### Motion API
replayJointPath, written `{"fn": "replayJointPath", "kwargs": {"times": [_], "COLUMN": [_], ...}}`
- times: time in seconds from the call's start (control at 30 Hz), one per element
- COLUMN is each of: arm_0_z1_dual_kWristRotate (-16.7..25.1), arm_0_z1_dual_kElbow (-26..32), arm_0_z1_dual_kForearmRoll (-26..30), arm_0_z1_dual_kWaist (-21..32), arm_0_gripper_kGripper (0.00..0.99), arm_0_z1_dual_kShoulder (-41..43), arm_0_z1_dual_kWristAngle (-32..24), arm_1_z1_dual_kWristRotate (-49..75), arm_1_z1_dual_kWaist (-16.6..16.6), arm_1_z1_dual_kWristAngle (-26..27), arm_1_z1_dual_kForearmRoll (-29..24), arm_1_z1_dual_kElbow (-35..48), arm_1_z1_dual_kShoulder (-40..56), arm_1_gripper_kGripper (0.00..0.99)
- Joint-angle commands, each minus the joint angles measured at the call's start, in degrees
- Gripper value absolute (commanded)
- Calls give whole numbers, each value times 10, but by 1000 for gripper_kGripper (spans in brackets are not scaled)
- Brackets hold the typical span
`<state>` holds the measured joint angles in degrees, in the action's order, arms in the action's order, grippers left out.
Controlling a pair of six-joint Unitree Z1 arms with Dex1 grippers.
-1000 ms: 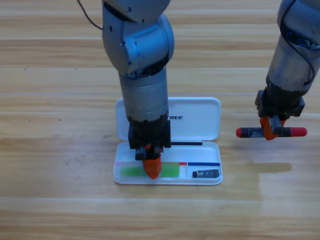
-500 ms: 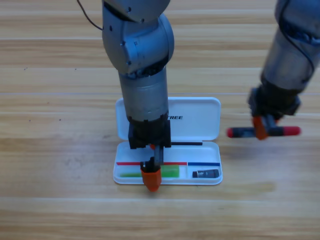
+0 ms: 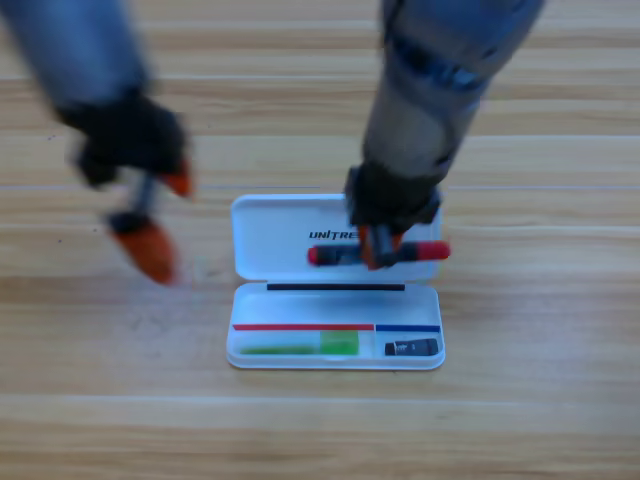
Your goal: Clean up eraser and pencils
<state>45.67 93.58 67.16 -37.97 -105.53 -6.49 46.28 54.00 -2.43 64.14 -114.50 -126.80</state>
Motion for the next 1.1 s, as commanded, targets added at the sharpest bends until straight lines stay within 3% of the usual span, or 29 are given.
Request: {"fn": "replayJointPath", "kwargs": {"times": [0.03, 0.2, 0.3, 1.1], "arm_0_z1_dual_kWristRotate": [83, 148, 160, 160], "arm_0_z1_dual_kElbow": [-65, -100, -111, -136], "arm_0_z1_dual_kForearmRoll": [5, 4, 4, -5], "arm_0_z1_dual_kWaist": [174, 243, 258, 263], "arm_0_gripper_kGripper": [990, 990, 990, 990], "arm_0_z1_dual_kShoulder": [72, 80, 82, 77], "arm_0_z1_dual_kWristAngle": [-42, -66, -68, -72], "arm_1_z1_dual_kWristRotate": [-7, -7, -7, -48], "arm_1_z1_dual_kWaist": [23, 23, 23, 37], "arm_1_z1_dual_kWristAngle": [-12, -18, -18, -13], "arm_1_z1_dual_kForearmRoll": [11, 11, 11, 32], "arm_1_z1_dual_kElbow": [-36, -70, -78, -84], "arm_1_z1_dual_kShoulder": [-95, -125, -131, -136], "arm_1_gripper_kGripper": [0, 0, 0, 0]}}
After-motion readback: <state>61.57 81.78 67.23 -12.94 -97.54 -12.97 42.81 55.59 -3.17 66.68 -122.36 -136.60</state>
